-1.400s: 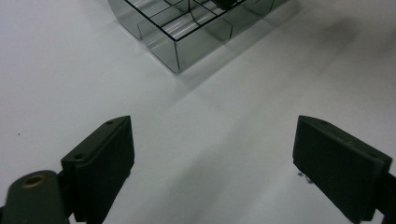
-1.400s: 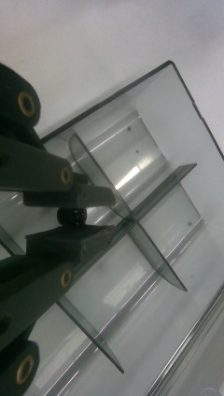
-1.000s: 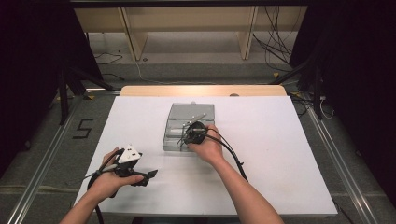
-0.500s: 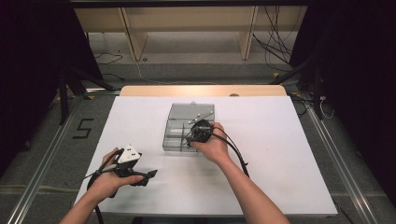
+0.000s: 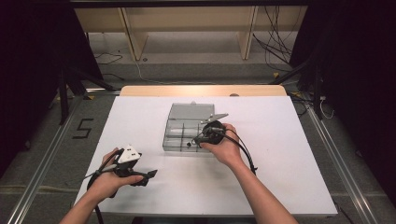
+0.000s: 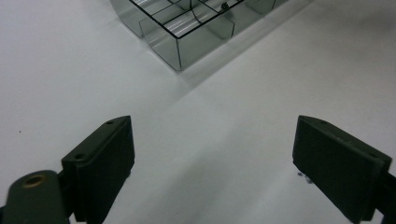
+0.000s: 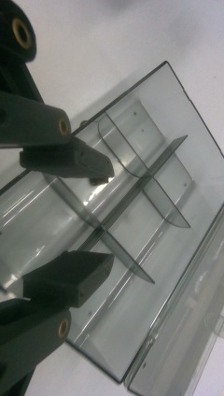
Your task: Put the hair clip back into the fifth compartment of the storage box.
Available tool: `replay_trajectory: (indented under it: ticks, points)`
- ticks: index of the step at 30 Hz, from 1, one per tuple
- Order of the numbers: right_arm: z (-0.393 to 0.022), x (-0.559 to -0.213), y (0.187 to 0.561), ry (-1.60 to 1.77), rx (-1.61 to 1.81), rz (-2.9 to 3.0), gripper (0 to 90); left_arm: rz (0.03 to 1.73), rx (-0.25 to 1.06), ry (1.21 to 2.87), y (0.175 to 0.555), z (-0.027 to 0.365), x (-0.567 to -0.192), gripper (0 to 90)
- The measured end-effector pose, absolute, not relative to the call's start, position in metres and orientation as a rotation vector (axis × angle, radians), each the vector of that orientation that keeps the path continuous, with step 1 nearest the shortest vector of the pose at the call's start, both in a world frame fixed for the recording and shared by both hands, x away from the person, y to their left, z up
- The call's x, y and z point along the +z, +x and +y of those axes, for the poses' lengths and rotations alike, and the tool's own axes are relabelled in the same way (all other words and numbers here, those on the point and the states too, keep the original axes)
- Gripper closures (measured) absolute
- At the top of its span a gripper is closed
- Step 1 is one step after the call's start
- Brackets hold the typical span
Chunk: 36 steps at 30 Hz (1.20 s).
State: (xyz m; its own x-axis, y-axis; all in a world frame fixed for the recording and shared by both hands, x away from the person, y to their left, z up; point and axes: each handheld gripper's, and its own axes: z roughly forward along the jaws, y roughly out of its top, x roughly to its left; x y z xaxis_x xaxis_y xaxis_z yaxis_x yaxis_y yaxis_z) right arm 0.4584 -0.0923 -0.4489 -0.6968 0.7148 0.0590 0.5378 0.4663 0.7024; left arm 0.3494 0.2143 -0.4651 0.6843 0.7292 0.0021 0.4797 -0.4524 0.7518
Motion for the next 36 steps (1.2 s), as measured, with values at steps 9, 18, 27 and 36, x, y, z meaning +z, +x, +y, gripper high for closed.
replay_trajectory:
  ticks: [9,18,27,36]
  points:
    - [-0.115,-0.445,0.449,1.108,1.12,2.439,46.8,0.927,0.426,2.135,0.35,0.215,-0.465,12.3]
    - [-0.134,-0.442,0.434,1.108,1.175,2.418,42.2,0.932,0.427,2.131,0.349,0.215,-0.465,12.4]
    - [-0.167,-0.44,0.414,1.119,1.237,2.375,36.8,0.936,0.427,2.128,0.349,0.216,-0.465,12.4]
    - [-0.202,-0.449,0.385,1.095,1.299,2.315,34.4,0.939,0.426,2.127,0.349,0.216,-0.464,12.4]
